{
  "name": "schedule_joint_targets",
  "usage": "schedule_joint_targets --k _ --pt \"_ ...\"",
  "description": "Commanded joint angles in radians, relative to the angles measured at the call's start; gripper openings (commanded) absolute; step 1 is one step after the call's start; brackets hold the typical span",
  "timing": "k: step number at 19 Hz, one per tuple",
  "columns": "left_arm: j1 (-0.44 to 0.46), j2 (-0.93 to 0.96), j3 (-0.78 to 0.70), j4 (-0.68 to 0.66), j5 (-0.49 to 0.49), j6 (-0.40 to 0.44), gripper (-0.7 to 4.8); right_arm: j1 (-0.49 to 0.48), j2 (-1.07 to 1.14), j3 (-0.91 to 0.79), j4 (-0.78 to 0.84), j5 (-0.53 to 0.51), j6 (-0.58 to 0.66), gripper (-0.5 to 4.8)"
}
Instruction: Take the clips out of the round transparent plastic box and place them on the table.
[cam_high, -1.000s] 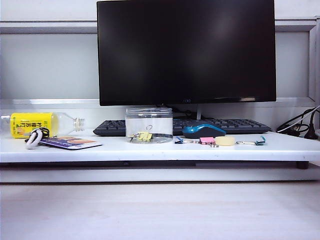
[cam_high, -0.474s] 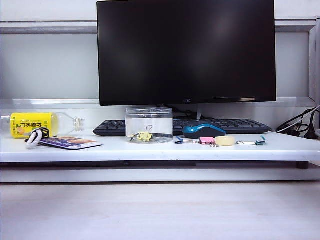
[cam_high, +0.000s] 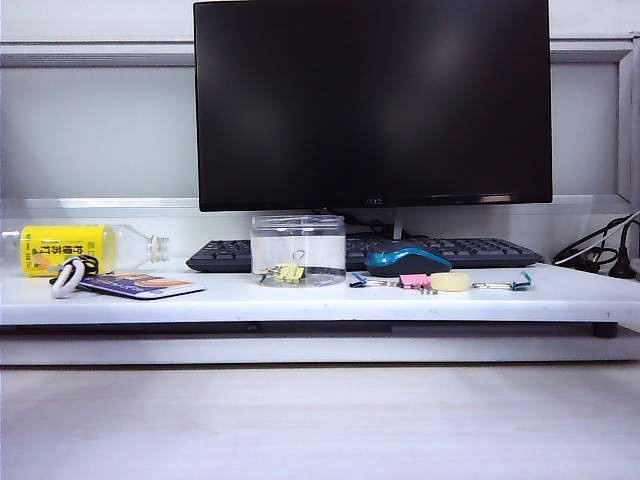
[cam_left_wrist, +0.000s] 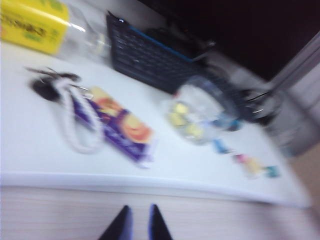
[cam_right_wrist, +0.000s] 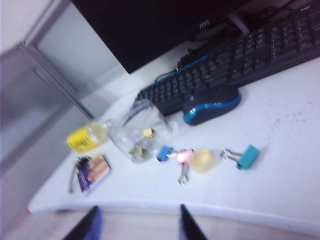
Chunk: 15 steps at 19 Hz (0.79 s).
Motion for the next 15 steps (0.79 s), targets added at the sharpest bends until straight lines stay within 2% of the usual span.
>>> schedule_joint_targets --k 1,2,4,5,6,8,9,11,13,14,15 --pt "0.0 -0.003 0.014 0.169 0.113 -0.093 1.06 0.0 0.0 0.05 0.025 0.004 0.009 1.8" --pt "0.0 -0.003 0.031 0.235 0.131 -0.091 1.33 0.001 0.0 0.068 0.025 0.003 0.009 1.8" --pt "0.0 -0.003 0.091 0.319 0.132 -0.091 1.35 0.002 0.001 0.105 0.021 0.001 0.01 1.79" --pt "0.0 -0.002 0.136 0.321 0.133 -0.091 1.57 0.002 0.003 0.126 0.005 0.002 0.021 1.79" --pt "0.0 0.003 0.186 0.316 0.138 -0.091 2.06 0.002 0.008 0.15 -0.025 0.004 0.025 1.79" --pt "0.001 0.024 0.269 0.316 0.187 -0.082 2.68 0.002 0.011 0.183 -0.085 0.003 0.024 1.79" --pt "0.001 0.051 0.337 0.316 0.22 -0.072 2.88 0.002 0.013 0.199 -0.112 0.0 0.023 1.8" --pt "0.001 0.117 0.46 0.303 0.28 -0.035 2.88 0.002 0.019 0.225 -0.146 0.001 -0.002 1.8" --pt "0.001 0.225 0.615 0.238 0.351 0.04 2.88 0.002 0.025 0.25 -0.189 0.005 -0.039 1.79" --pt "0.001 0.314 0.713 0.15 0.389 0.128 2.88 0.002 0.03 0.264 -0.226 0.007 -0.061 1.79" --pt "0.001 0.375 0.769 0.083 0.401 0.173 2.88 0.002 0.034 0.268 -0.249 0.007 -0.073 1.79"
